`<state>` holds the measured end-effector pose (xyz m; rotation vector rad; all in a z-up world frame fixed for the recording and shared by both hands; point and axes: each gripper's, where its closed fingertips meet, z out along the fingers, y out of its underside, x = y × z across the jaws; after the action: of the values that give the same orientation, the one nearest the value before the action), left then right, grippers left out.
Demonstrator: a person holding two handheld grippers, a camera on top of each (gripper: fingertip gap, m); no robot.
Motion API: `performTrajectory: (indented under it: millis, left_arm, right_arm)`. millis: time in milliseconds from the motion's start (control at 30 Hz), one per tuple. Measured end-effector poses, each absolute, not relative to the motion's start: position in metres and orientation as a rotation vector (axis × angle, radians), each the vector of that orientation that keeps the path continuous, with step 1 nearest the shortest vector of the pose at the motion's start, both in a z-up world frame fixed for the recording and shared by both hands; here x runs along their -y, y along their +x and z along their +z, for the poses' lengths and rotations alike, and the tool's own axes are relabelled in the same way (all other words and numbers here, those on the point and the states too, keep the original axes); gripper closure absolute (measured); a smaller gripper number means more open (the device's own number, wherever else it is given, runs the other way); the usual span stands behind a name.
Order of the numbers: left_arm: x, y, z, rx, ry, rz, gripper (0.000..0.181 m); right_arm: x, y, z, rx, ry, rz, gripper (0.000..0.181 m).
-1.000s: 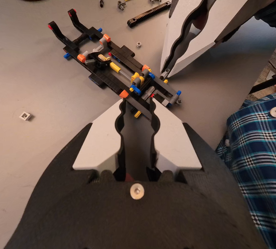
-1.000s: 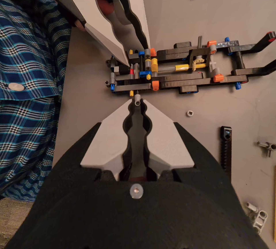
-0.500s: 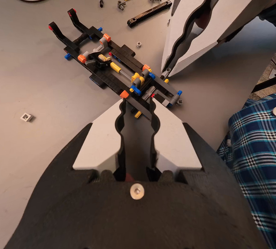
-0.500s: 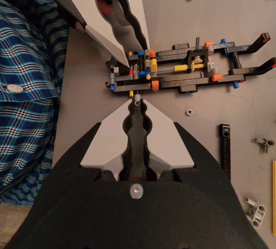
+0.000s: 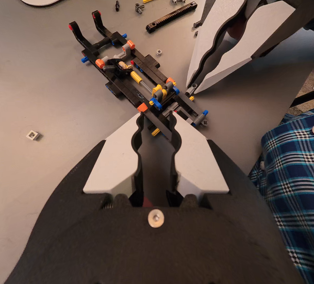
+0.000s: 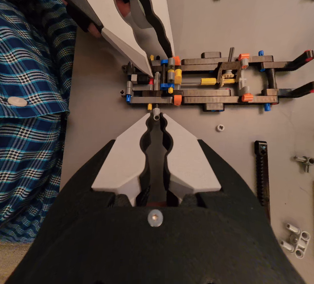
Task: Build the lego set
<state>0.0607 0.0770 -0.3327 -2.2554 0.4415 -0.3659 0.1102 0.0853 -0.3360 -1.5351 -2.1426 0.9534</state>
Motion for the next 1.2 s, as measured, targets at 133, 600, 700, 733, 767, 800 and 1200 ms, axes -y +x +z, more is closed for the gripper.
performTrajectory:
  millis: [133,600,700,733,767,800,1200]
  left_arm:
    - [-0.0768,0.0610,-0.3324,-0.443,-2.253,-0.370,0.153]
    - [-0.0766,0.0614,-0.3336,-0.459,-2.256,-0.346,0.154]
    - [-0.0768,0.0609,-0.3340,-0.460,-2.257,-0.333,0.154]
    - [-0.0770,0.0606,-0.3342,-0.459,-2.258,-0.327,0.154]
    - [-0.0771,0.0605,-0.3343,-0.459,-2.258,-0.323,0.154]
    - [-0.0772,0.0604,-0.3343,-0.455,-2.259,-0.321,0.154]
    - [-0.0775,0.0599,-0.3335,-0.446,-2.251,-0.254,0.156]
  right_arm:
    - [-0.0837,0.1108,-0.3358,2.130,-1.556,0.984,0.177]
    - [-0.0816,0.1105,-0.3362,2.095,-1.570,0.988,0.177]
    - [-0.0815,0.1099,-0.3354,2.083,-1.557,0.973,0.177]
    - [-0.0814,0.1094,-0.3351,2.077,-1.547,0.962,0.177]
    - [-0.0811,0.1092,-0.3351,2.074,-1.537,0.950,0.177]
    - [-0.0812,0.1088,-0.3349,2.069,-1.523,0.931,0.177]
    - [-0.0809,0.1065,-0.3371,2.001,-1.410,0.750,0.177]
